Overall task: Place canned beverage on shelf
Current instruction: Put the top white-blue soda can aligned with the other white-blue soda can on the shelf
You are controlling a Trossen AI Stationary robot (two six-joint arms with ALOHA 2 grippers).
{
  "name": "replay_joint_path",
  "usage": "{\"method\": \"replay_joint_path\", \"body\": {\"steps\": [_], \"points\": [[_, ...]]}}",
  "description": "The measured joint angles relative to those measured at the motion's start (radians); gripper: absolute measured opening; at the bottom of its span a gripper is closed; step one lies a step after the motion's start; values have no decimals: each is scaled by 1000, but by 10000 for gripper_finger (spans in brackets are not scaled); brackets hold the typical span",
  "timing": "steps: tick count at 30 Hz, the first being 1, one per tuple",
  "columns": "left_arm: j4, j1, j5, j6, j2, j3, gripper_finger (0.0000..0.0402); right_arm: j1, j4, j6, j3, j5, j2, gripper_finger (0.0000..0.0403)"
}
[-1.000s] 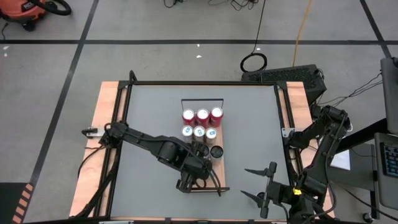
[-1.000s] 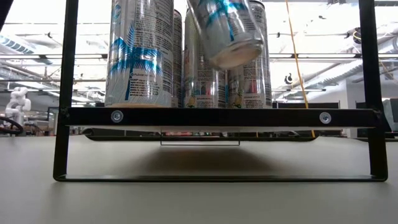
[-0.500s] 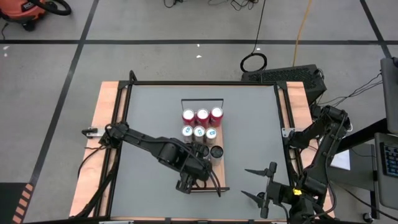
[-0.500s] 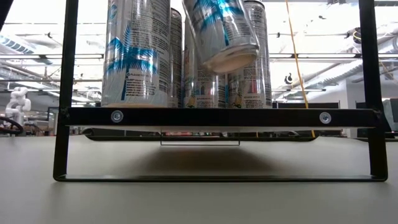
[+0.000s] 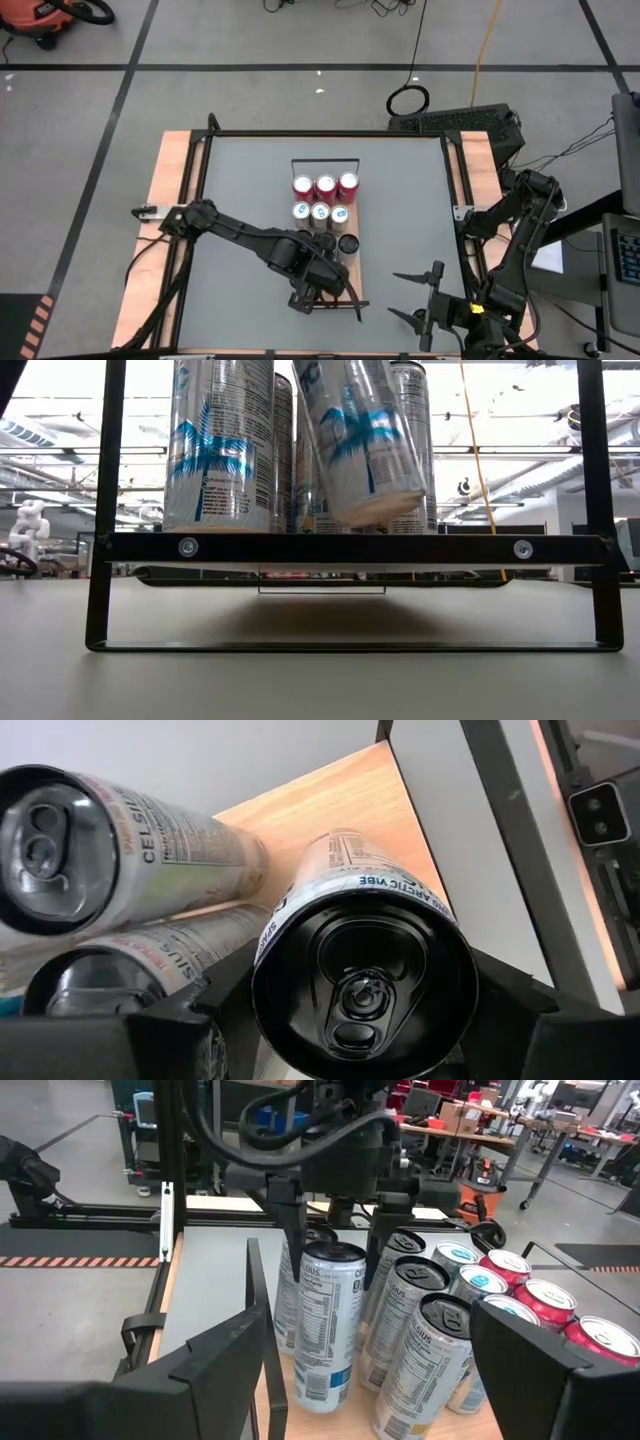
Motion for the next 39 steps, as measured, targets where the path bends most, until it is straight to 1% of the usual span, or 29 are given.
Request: {"method": "replay_joint_path", "body": {"steps": [5,11,14,19,22,28,34,39], "points": [[4,0,4,16,26,0,245,0,-1,2,0,-26,0,293],[2,0,7,17,26,0,249,0,-1,2,0,-26,0,293],[4,0,7,18,26,0,266,0,-1,2,0,-26,0,293],[38,0,7,19,26,2,309,0,-1,2,0,-26,0,293],[47,0,7,25,26,2,324,0,-1,2,0,-26,0,293],[51,0,7,31,26,2,328,0,-27,3,0,-26,17,293],[60,-11,9,42,20,2,329,-33,-51,8,0,-29,43,293],[70,-18,7,41,8,2,329,-88,-82,56,-1,-120,43,285]]}}
